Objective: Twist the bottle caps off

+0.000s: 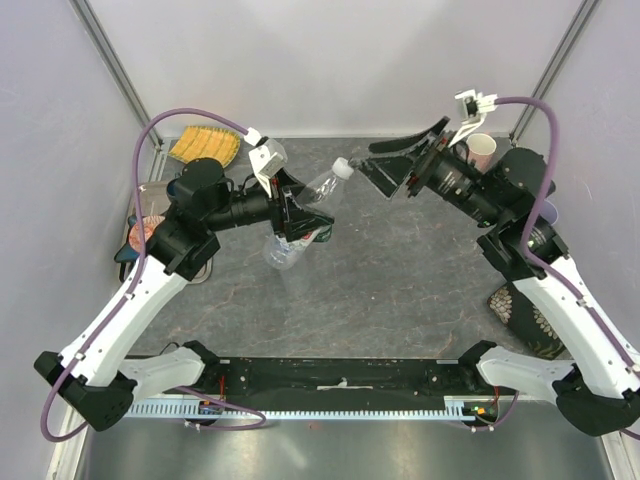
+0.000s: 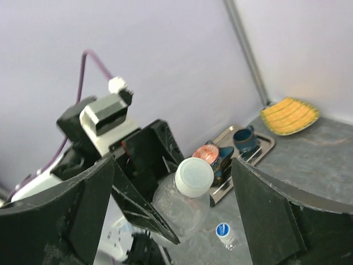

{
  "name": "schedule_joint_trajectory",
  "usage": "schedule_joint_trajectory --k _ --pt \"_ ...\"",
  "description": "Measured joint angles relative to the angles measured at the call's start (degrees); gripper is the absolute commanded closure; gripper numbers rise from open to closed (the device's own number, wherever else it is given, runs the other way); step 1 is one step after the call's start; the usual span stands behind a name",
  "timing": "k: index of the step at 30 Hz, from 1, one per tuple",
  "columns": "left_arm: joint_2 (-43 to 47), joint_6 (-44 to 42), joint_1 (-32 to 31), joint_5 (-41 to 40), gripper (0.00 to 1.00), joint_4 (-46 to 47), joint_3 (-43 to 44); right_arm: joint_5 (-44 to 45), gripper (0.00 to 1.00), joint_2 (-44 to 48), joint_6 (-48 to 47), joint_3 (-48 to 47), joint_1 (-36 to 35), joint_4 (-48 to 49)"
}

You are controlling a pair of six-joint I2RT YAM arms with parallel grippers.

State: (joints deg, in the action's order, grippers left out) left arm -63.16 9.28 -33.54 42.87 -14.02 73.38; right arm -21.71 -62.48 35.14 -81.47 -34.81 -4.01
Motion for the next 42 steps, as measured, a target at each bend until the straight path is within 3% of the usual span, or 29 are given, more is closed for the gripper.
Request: schedule_joint_trajectory --k 7,15,28,37,40,42 --pt "1.9 -2.89 -5.9 -22.08 0.57 2.67 -0.55 10.78 0.18 -1.4 1.14 -6.95 0.0 -6.36" --pt "1.92 -9.66 -14.78 -41.42 0.59 4.87 -1.57 13.46 0.19 -7.98 3.23 -11.47 -0.24 -11.21" --pt "1.9 -13.55 -17.92 -49.13 0.59 5.25 -3.08 13.7 0.29 -10.51 3.02 -11.47 -2.73 -13.66" --pt "1.81 -13.86 -18.1 -50.07 0.59 5.6 -3.52 13.9 0.5 -11.74 2.67 -11.45 -3.61 -13.64" --pt "1.81 -13.88 -18.12 -50.12 0.59 5.6 -3.72 13.77 0.6 -11.74 2.75 -11.43 -3.78 -13.55" --pt "1.75 -13.88 -18.16 -50.18 0.59 5.6 -3.78 13.84 0.72 -11.72 2.64 -11.28 -3.98 -13.18"
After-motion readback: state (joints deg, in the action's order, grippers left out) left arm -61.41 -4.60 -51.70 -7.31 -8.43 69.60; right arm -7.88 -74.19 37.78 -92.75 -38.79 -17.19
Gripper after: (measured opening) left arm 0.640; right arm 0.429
